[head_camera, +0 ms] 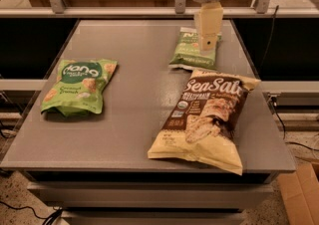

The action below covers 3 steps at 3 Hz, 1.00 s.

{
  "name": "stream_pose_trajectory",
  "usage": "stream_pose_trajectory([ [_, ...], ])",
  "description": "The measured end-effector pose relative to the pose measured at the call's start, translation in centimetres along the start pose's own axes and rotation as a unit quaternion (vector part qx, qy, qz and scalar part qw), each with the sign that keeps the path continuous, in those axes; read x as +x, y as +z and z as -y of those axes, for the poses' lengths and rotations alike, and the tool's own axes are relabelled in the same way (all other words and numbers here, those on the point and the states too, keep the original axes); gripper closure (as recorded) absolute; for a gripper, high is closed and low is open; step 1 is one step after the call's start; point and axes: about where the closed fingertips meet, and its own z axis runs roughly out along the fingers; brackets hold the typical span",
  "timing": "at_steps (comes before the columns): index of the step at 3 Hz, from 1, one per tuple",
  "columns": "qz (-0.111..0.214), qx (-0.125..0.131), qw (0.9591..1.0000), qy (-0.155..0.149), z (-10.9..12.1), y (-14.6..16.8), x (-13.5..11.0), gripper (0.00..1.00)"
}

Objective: Move green jalapeno chip bag near green rice chip bag

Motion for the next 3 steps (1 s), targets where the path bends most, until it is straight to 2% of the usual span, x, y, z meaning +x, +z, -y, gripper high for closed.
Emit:
stream_pose_trajectory([
  [1, -0.022, 0.001, 0.9993, -0.032, 2.1, 1.2, 0.8, 0.00],
  [2, -0.013, -0.013, 0.9973, -0.071, 3.7, 3.2, 1.7, 0.00],
  [3, 0.010, -0.035, 0.9945, -0.098, 4.4, 6.0, 2.4, 0.00],
])
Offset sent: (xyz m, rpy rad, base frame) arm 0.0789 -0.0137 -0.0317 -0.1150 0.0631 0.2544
